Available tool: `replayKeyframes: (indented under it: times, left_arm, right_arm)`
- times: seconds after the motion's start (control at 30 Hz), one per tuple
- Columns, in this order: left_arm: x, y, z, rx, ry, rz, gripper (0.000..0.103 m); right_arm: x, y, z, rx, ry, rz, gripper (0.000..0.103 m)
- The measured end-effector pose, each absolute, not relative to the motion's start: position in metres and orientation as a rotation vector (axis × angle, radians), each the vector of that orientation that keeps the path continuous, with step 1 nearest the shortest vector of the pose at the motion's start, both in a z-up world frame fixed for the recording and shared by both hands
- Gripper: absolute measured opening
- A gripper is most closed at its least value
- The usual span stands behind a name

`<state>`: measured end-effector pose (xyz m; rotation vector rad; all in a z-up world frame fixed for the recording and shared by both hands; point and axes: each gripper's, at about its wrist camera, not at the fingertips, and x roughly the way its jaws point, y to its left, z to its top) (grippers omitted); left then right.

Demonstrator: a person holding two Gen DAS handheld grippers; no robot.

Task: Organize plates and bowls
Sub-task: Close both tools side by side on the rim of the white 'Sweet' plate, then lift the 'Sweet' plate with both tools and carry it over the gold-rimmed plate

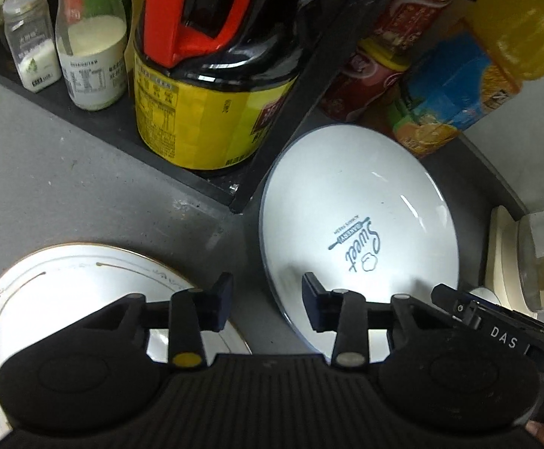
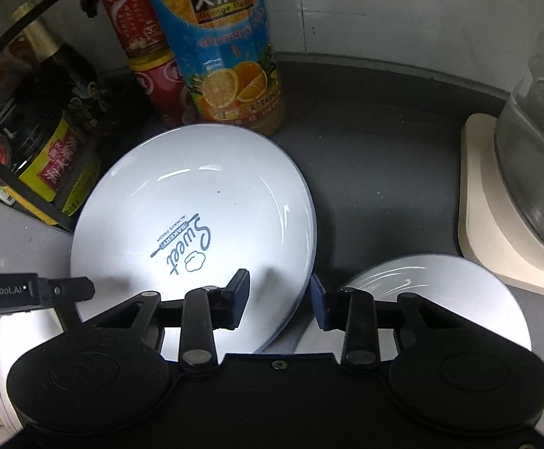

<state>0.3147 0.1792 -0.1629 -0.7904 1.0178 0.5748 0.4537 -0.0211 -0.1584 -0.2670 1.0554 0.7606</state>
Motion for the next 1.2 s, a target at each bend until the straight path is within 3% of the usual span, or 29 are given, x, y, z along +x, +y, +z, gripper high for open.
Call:
replayKeyframes:
  times: [0.27,0.5,0.73,1.2]
  left_arm:
    - [0.319,0.185,-0.180,-0.824,1.019,0.567,0.027]
    - [0.323,0.187,-0.189,-0.868,1.014,0.560,0.023]
    - [0.323,0.187,-0.198,-0.953,0.993,0.533,0.013]
    - [0.304,0.190,-0.172,-0.966,0.928,0.536,0.010]
  right_arm:
    - [0.463,-0.020,-0.174,-0.220,1.088,0.722,0.022]
    - [0.464,-0.021,-0.175,-0.189,1.088,0.693,0.022]
    - [0.469,-0.033,-0.174,-0.130,1.111,0.718,0.016]
    - [0.455,-0.068,-0.143,0.017,1.095,0.796,0.009]
